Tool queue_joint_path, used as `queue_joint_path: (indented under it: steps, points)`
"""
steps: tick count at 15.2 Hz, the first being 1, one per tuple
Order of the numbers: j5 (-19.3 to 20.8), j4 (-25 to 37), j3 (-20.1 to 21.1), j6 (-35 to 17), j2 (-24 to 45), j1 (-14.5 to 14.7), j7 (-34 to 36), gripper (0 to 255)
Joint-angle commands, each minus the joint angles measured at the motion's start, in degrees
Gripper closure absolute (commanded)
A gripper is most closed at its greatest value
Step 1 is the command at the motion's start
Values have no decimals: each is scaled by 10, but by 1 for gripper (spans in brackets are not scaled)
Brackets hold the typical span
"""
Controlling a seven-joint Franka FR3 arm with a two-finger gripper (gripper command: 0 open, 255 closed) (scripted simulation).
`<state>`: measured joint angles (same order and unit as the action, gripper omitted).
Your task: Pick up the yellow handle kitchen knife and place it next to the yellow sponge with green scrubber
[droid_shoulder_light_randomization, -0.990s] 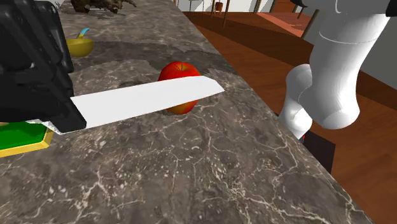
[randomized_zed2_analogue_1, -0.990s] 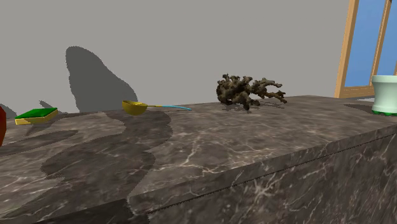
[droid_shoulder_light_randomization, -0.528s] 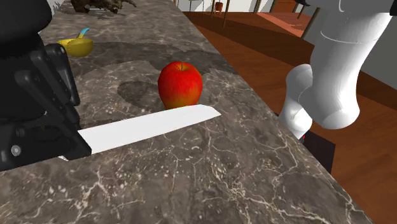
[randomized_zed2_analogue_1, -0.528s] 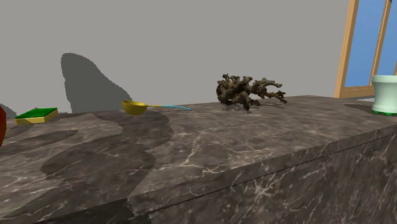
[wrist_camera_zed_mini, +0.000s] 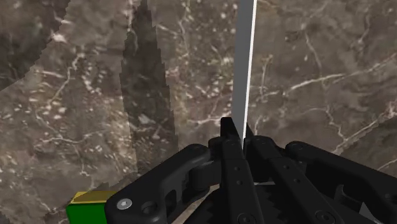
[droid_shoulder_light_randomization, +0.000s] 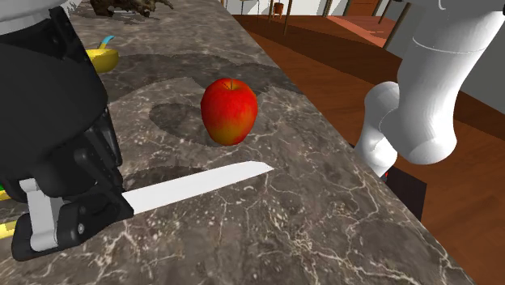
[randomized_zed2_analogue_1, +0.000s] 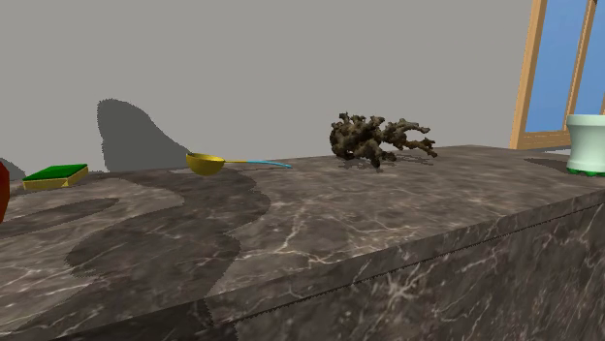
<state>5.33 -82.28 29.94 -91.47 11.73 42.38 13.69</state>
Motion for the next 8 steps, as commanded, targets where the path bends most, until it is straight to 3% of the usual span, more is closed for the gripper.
queue_joint_path:
  steps: [1, 8]
  points:
    - [-2, -18, 0, -16, -4, -2, 0, 255]
    - [-4, -59, -1, -51, -9, -5, -1, 255]
